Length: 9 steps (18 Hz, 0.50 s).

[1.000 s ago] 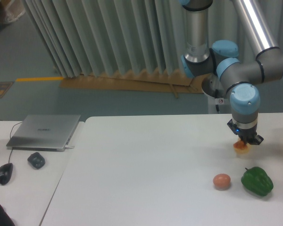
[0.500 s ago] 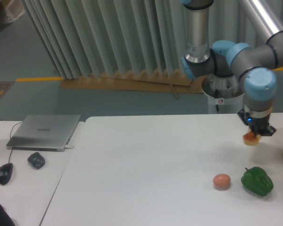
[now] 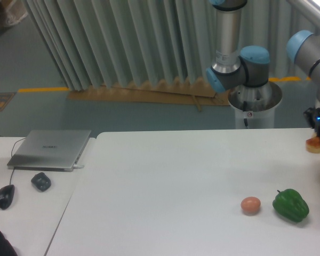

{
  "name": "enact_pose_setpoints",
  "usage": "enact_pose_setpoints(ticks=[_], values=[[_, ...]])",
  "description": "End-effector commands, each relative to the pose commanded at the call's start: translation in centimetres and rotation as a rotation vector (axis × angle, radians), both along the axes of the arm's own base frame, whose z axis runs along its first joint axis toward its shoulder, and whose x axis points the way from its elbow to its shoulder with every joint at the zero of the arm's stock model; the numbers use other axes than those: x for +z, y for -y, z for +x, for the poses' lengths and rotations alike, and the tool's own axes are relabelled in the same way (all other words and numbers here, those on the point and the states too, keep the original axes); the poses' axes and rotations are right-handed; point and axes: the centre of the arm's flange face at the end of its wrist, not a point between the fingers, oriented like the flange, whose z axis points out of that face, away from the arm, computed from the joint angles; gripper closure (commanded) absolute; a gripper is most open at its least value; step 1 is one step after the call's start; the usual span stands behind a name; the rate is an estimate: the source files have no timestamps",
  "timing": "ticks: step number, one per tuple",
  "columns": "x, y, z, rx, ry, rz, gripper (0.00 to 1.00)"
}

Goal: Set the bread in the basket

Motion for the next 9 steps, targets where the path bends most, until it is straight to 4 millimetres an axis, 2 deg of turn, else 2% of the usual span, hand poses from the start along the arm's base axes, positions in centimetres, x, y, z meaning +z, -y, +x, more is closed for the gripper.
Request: enact_pose_setpoints(ticks=[2,4,7,9], values=[[0.7,0.3,-0.6,0.006,-0.021,0.008,0.86],[1.9,1.4,-2.7,0.000,-0.076,0.045,0.86],[2.2,3.0,-5.1,0.048,-0.121,0.129,0.86],[2.0,2.6,-6.4,0.027,-0.169,0.143,0.86]])
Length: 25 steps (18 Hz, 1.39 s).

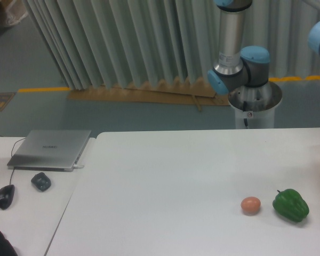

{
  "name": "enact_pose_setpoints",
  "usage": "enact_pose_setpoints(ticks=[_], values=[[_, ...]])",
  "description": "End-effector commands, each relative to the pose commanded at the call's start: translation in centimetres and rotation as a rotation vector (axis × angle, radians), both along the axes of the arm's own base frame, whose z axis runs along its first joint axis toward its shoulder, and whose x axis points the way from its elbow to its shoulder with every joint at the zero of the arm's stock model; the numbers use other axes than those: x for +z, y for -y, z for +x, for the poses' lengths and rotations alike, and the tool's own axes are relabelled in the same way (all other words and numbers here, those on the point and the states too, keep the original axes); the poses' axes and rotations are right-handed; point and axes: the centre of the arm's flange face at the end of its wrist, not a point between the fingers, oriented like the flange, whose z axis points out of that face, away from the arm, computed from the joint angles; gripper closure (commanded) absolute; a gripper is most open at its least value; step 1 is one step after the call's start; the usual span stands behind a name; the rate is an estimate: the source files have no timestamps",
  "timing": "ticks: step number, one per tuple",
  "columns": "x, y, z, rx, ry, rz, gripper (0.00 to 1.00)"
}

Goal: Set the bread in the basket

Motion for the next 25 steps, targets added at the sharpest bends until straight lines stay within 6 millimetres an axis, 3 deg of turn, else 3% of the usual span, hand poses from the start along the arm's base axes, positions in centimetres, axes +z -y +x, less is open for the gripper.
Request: enact_pose_setpoints(ticks=[7,9,11,13,17,18,20,25], values=[[-0.6,-0.4,-2.5,0.003,-0.085,0.032,0.86],[-2.3,-0.6,-3.4,0.006,-0.069,0.026,0.86],[-1.4,-0.7,-4.3,0.015,-0.116,0.043,0.86],[-2.8,-1.0,-4.8,0.008,-0.102,0.033,0.86],[-2.7,-0.9,-4.8,0.009,-0.105,0.034,0.85],[-2.7,-0.9,-4.8,0.008,-0.105,0.034,0.78],[-2.8,-1.0,-4.9,0.006,-0.107,0.034,0.00],[-2.9,-0.9,-4.9,-0.027,-0.105,0.028,0.00]])
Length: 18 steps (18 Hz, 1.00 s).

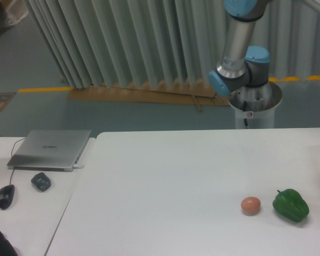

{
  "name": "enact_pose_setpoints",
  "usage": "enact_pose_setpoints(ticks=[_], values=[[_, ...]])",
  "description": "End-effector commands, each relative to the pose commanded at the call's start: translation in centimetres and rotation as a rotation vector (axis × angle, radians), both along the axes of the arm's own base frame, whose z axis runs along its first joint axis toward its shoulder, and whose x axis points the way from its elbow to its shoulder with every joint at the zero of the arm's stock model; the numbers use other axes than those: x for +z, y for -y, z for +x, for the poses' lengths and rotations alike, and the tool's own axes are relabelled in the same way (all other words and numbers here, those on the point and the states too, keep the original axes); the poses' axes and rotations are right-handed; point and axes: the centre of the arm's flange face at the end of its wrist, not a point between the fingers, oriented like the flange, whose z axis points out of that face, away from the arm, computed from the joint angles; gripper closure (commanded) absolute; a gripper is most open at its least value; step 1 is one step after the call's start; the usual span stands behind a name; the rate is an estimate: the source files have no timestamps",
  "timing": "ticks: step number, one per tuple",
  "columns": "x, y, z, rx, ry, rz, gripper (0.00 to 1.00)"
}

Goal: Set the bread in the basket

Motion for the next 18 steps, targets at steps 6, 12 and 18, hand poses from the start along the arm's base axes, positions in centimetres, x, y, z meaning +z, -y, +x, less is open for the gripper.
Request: enact_pose_setpoints(ticks=[6,12,18], values=[[0.38,0.05,-0.10,-0.002,-0.005,0.003,0.00],[0.58,0.16,-0.37,-0.010,-0.018,0.007,0.00],[0.33,0.16,-0.36,-0.023,-0.013,0.003,0.00]])
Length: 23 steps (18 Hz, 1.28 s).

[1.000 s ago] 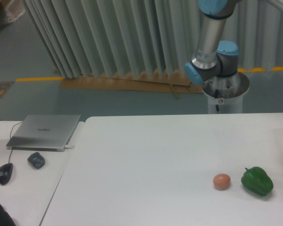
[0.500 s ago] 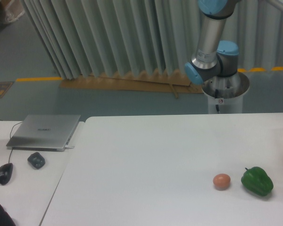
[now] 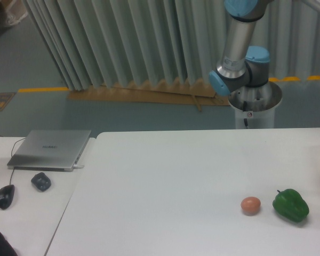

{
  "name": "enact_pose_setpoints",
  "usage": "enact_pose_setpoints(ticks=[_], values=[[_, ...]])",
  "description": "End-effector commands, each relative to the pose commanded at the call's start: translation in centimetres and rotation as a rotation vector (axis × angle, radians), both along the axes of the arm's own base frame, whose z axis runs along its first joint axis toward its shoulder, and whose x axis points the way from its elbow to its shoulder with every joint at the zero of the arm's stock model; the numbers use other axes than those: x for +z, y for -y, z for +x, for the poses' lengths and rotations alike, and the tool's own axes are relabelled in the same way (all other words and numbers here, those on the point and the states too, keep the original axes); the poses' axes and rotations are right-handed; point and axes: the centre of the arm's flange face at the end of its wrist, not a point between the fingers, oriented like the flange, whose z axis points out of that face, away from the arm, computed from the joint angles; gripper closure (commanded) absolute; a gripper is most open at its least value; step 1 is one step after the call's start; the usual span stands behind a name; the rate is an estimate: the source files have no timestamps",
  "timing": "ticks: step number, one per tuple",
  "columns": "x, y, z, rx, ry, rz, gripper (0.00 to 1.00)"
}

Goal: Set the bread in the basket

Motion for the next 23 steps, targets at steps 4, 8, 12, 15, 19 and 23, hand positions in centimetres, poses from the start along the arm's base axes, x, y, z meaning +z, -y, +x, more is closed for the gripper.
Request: enact_pose_setpoints(ticks=[4,8,12,15,19,23], values=[[0.2,0.0,0.4,0.013,0.002,0.005,0.00],[-2.1,-0.7,2.6,0.037,0.069,-0.012,0.00],[-1.8,-3.2,6.7,0.062,0.128,-0.008,0.00],[-1.7,-4.4,7.8,0.064,0.160,-0.014,0.00],[0.2,-5.6,10.8,0.123,0.194,0.001,0.00],[1.6,-7.3,13.3,0.090,0.171,0.001,0.00]])
